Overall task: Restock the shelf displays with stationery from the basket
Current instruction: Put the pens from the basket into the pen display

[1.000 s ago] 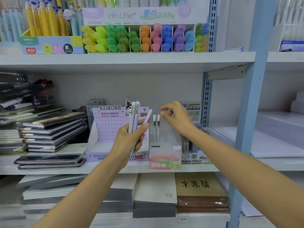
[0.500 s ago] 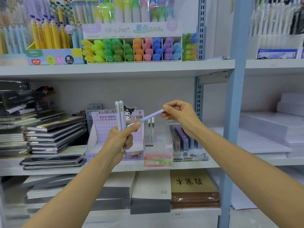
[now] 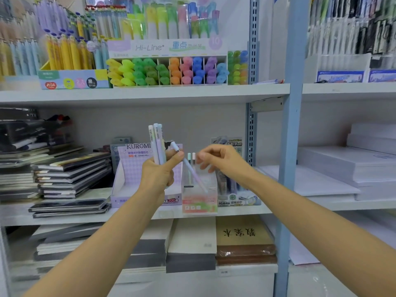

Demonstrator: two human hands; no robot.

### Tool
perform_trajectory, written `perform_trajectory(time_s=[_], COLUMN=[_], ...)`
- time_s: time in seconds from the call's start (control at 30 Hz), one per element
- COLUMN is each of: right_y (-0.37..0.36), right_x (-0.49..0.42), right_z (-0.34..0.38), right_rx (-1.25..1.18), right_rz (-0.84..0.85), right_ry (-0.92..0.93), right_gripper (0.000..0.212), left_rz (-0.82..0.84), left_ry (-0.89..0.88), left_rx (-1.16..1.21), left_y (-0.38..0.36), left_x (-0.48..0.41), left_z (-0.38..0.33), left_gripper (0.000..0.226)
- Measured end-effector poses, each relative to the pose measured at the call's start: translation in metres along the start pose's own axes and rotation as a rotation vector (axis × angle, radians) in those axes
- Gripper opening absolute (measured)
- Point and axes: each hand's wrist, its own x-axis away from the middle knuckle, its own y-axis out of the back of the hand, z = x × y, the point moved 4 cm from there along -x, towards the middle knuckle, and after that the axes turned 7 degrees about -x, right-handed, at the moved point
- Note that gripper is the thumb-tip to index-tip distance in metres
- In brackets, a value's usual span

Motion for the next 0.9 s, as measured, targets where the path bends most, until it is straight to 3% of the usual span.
perform_trajectory(time_s=[0.13, 0.3, 0.4, 0.5, 0.67, 0.9], right_y=[-0.005, -0.009, -0.001, 0.015, 0.028, 0.013], right_x=[-0.010, -0.020, -0.025, -0.028, -0.035, -0.045], right_z=[0.021, 0.029, 0.034, 0.036, 0.019, -0.030], right_rx=[-0.020, -0.002, -0.093, -0.174, 0.082, 0.313], right_rz=[-0.015, -0.010, -0.146, -0.358, -0.483, -0.400], right_ry=[0.081, 0.086, 0.106, 0.142, 0.154, 0.115], right_gripper=[0.025, 0.015, 0.013, 0.012, 0.007, 0.005], left_rz=[0.133, 0.190, 0.149, 0.134, 0.193, 0.341], left_ry=[-0.044, -0.032, 0.046, 0.162, 0.203, 0.129], left_rx=[-0.120, -0.149, -0.154, -0.098, -0.017, -0.144], left_y=[-0.013, -0.017, -0.011, -0.004, 0.002, 0.004], left_x=[0.005, 0.003, -0.005, -0.011, -0.017, -0.020], left_z=[-0.005, -0.007, -0.005, 0.001, 0.014, 0.029], left_gripper=[0.006, 0.018, 0.028, 0.025, 0.016, 0.023])
